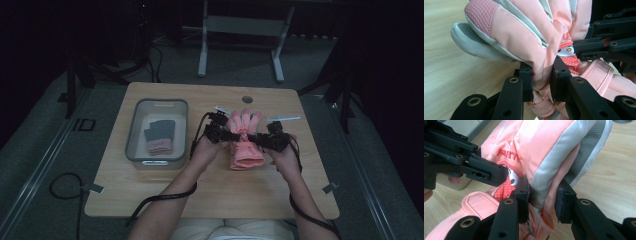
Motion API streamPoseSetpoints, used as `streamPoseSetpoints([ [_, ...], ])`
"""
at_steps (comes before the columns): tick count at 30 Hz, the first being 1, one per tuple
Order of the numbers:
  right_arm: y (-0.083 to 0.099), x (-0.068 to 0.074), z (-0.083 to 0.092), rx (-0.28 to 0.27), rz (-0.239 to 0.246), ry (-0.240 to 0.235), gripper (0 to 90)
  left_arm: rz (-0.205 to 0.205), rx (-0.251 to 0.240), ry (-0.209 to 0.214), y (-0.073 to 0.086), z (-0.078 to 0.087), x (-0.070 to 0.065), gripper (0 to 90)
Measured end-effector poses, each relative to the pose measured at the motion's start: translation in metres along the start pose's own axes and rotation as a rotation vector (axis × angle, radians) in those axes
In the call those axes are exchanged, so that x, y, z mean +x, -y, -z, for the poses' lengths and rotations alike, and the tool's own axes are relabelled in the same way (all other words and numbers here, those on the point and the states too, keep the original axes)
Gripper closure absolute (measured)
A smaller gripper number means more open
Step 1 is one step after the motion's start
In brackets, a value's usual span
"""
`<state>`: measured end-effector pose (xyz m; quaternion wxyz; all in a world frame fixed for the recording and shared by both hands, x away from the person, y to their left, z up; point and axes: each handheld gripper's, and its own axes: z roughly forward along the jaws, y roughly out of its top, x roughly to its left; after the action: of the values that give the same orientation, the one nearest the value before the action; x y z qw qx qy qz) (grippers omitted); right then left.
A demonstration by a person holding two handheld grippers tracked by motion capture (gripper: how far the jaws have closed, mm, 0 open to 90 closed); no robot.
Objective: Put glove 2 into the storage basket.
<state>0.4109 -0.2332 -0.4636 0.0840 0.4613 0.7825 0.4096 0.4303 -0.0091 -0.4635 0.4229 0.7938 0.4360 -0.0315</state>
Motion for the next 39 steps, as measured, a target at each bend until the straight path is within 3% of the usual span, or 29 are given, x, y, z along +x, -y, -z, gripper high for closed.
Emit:
streamPoseSetpoints([
  [10,-0.024,0.025,-0.003,-0.026,0.03,-0.004,68.2,-0.007,-0.009,-0.036,-0.009,0.033,0.008,74.5],
  [26,-0.067,0.066,-0.018,-0.056,0.066,-0.046,68.2,0.015,-0.06,-0.091,-0.016,0.093,0.028,74.4],
  [39,-0.095,0.104,-0.036,-0.056,0.12,-0.086,68.1,0.043,-0.09,-0.142,-0.01,0.139,0.047,74.5],
])
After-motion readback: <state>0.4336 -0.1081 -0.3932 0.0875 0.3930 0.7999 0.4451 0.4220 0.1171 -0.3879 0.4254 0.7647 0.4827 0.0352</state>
